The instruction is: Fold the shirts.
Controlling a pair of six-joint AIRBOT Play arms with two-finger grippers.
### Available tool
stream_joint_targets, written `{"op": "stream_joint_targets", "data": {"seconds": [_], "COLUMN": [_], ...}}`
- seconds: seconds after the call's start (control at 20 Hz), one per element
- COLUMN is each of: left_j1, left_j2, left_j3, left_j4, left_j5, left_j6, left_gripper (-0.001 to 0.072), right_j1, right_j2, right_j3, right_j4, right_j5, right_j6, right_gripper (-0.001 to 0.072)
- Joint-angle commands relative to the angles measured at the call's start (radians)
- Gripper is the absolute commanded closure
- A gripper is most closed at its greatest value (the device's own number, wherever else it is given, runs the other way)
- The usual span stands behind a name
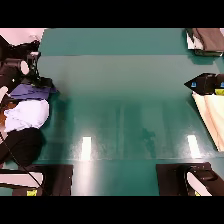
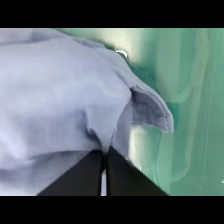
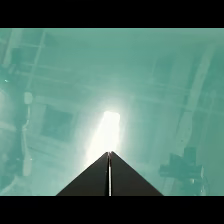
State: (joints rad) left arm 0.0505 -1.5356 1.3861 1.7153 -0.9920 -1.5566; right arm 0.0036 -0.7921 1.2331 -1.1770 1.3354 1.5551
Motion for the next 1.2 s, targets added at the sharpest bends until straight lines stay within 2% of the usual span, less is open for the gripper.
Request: {"op": "stream_joint_targets", "data": {"seconds": [0.0,0.1,0.2,0.3,0.45,0.75,1.05,1.15], "left_j1": [-0.02,-0.058,-0.112,-0.181,-0.317,-0.606,-0.649,-0.649], "left_j2": [0.032,0.101,0.179,0.237,0.276,0.301,0.121,0.039], "left_j3": [0.129,0.266,0.408,0.547,0.7,0.663,0.595,0.555], "left_j4": [0.002,-0.063,-0.216,-0.378,-0.464,-0.463,-0.468,-0.523], "left_j5": [-0.102,-0.145,-0.182,-0.217,-0.258,-0.247,-0.22,-0.205], "left_j6": [0.093,0.23,0.373,0.459,0.477,0.534,0.542,0.534], "left_gripper": [0.0683,0.0683,0.0684,0.0684,0.0683,0.0684,0.0683,0.0682], "right_j1": [0.0,0.0,-0.002,-0.018,-0.068,-0.116,-0.116,-0.116], "right_j2": [0.001,0.0,0.0,0.0,0.0,0.004,0.002,0.002], "right_j3": [0.003,0.031,0.077,0.128,0.186,0.232,0.23,0.23], "right_j4": [0.0,-0.001,-0.001,-0.001,0.0,0.003,0.008,0.006], "right_j5": [-0.017,-0.054,-0.104,-0.137,-0.131,-0.09,-0.061,-0.042], "right_j6": [0.0,0.0,0.0,0.0,0.0,0.0,0.0,0.0], "right_gripper": [0.0687,0.0687,0.0687,0.0687,0.0687,0.0687,0.0687,0.0687]}}
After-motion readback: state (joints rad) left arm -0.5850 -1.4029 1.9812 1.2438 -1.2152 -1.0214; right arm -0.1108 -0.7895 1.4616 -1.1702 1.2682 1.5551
